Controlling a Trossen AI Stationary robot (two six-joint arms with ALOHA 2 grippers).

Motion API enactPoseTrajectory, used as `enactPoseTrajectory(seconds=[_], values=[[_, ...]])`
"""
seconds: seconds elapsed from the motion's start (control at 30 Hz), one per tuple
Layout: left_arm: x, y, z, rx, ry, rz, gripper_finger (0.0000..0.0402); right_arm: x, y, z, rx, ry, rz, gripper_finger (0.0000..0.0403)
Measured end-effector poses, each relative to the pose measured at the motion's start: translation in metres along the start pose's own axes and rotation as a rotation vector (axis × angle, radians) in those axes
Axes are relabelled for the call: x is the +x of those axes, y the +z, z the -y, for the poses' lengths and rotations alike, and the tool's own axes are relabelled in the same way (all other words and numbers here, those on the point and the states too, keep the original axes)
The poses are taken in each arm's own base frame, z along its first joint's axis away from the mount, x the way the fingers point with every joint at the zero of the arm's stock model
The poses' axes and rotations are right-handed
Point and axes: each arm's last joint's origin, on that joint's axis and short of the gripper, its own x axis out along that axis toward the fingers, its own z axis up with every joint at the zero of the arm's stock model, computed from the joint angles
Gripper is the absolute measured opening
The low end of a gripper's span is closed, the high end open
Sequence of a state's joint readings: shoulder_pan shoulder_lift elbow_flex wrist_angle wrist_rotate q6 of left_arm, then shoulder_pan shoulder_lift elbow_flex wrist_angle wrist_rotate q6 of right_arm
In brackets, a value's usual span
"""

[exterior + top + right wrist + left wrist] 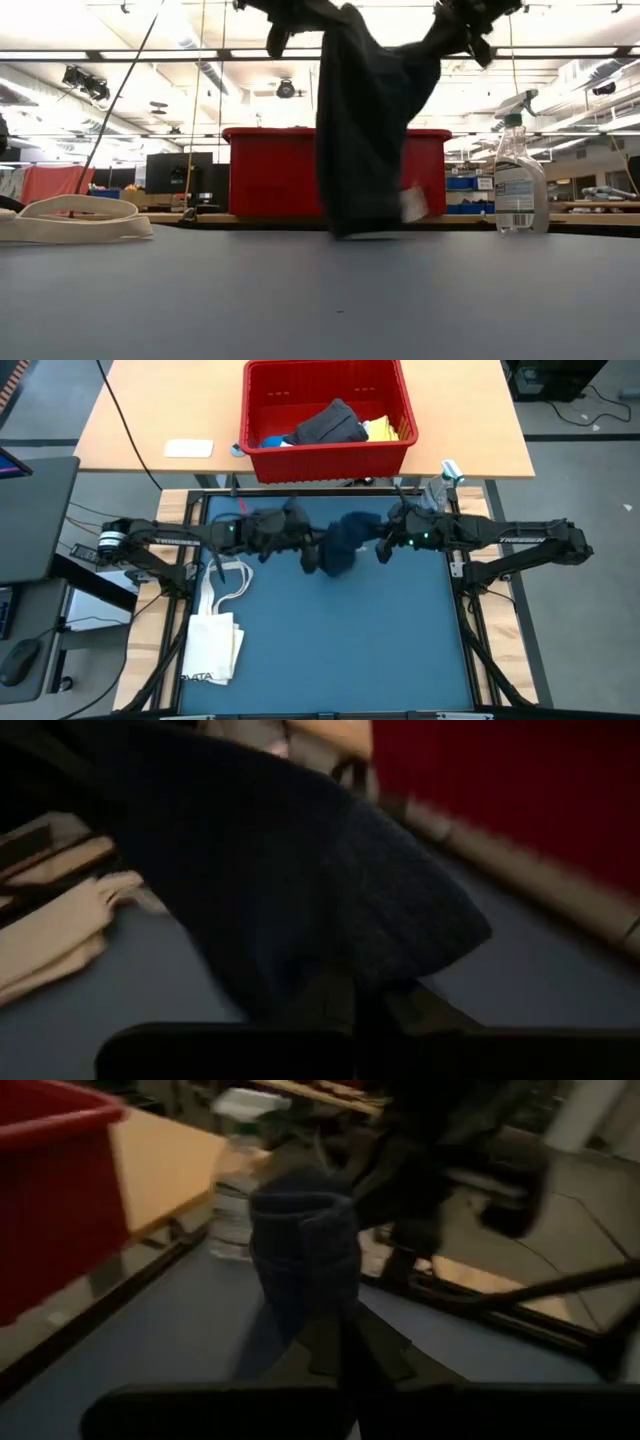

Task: Fold Laundry from Bin
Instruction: Fold the dark blue shorts

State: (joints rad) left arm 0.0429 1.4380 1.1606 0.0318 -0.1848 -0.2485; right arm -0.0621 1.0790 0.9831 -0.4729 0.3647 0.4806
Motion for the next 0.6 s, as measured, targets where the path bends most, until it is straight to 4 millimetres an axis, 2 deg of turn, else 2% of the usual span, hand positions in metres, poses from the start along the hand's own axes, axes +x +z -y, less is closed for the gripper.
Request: enactPoseTrajectory(seconds=[0.07,0.13,0.37,0.47,0.6], values=[[0.003,-0.017,0.016,0.030,-0.031,-0.095,0.0006,0.004,-0.018,-0.008,0.041,0.025,-0.071,0.0007],[0.011,-0.038,0.034,0.047,-0.065,-0.182,0.0006,0.009,-0.045,-0.019,0.052,0.044,-0.154,0.0007],[0.035,-0.131,0.100,0.034,-0.149,-0.446,0.0007,0.009,-0.142,-0.062,0.139,0.181,-0.444,0.0007],[0.036,-0.164,0.119,-0.027,-0.166,-0.542,0.0007,0.008,-0.164,-0.078,0.144,0.240,-0.548,0.0007],[0.034,-0.177,0.129,-0.105,-0.170,-0.587,0.0007,0.012,-0.171,-0.090,0.126,0.263,-0.621,0.0007]])
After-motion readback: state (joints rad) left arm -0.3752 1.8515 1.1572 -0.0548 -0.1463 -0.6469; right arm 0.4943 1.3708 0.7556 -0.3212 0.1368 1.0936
